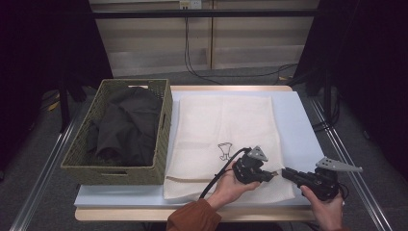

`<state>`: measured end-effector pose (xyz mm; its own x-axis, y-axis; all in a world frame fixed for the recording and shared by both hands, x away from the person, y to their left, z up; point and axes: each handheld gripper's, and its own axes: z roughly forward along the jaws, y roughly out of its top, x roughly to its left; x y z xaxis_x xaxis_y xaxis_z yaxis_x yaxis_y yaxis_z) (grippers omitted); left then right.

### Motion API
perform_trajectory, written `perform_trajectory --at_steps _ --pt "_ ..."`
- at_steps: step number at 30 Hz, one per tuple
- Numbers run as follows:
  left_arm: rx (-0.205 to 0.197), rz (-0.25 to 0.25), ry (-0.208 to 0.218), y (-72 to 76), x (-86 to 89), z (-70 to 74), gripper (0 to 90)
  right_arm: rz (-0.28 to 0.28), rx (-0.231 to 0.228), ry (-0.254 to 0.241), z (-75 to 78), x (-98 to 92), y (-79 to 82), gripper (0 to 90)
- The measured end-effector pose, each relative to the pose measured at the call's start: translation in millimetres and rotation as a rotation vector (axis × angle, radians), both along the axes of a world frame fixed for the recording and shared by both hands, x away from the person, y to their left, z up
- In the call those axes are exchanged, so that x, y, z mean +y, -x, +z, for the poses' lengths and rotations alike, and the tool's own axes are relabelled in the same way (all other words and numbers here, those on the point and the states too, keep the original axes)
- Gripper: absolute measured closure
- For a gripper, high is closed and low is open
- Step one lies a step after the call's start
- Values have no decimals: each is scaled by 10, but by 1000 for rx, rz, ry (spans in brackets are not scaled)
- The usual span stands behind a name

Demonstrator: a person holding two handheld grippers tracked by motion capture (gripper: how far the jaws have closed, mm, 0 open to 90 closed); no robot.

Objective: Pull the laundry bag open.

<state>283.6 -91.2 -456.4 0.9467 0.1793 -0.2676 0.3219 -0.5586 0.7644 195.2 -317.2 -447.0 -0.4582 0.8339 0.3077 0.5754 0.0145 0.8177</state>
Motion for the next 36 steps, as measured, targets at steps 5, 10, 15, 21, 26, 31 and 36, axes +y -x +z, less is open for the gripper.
perform_trajectory --at_steps 5,10,15,21,26,31,36 --pt "-1 -14 13 14 -14 -17 874 28 -7 -55 -1 -42 -3 691" --pt "3 -25 24 23 4 -40 873 39 7 -74 -9 -38 -45 784" --pt "26 -7 33 -1 22 -15 874 5 0 -62 22 -28 -55 843" --pt "0 -6 -3 12 22 55 874 -20 -23 -42 44 -12 -20 851" --pt "0 -16 -14 7 64 94 874 -19 -33 -27 51 11 -1 853" --pt "8 -12 -24 5 98 102 875 -31 -30 -25 36 -3 -6 854" --pt "37 -23 20 -49 66 59 873 -30 -60 -29 72 53 17 856"
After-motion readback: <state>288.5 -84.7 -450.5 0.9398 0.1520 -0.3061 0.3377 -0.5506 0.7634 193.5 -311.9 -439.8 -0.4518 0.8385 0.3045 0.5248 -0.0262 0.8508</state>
